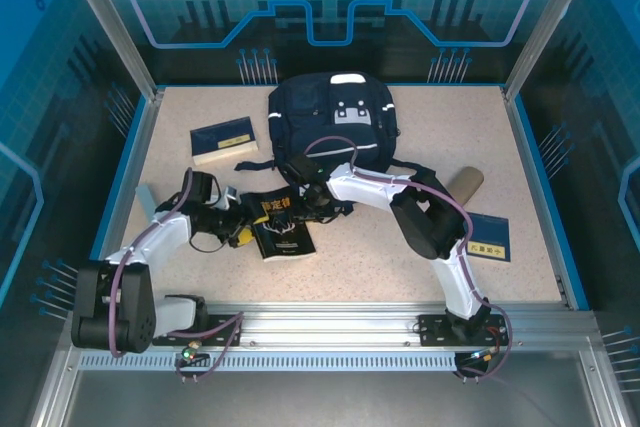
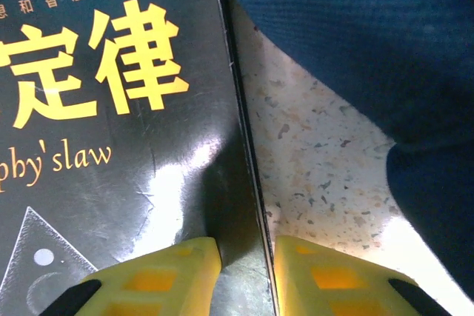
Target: Pack books, pencil case, and school supplies into a backpack
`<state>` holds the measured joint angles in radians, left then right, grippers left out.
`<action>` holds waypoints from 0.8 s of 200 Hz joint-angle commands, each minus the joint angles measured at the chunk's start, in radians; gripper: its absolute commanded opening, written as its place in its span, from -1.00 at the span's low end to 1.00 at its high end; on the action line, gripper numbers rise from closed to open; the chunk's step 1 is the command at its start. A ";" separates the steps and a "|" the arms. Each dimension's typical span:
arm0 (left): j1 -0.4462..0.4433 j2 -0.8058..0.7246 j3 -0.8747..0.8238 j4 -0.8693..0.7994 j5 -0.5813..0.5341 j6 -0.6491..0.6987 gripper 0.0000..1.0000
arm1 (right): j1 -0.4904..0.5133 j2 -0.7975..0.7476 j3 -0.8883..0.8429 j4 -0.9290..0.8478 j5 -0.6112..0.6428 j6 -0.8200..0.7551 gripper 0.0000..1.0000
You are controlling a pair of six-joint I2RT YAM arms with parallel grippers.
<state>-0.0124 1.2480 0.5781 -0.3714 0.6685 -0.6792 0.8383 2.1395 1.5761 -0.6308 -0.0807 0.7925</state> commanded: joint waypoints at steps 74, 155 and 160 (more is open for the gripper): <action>-0.021 0.002 0.009 0.112 0.057 -0.096 -0.02 | -0.003 0.035 -0.081 -0.023 -0.021 0.018 -0.38; -0.027 0.071 0.014 0.176 0.037 -0.120 -0.49 | -0.004 -0.017 -0.108 0.033 -0.074 0.000 -0.21; -0.027 0.066 0.018 0.165 0.027 -0.114 -0.53 | -0.006 -0.025 -0.108 0.032 -0.074 -0.001 -0.18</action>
<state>-0.0284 1.3106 0.5529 -0.2543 0.6945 -0.7856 0.8192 2.1033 1.5047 -0.5652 -0.1089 0.7998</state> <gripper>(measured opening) 0.277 0.391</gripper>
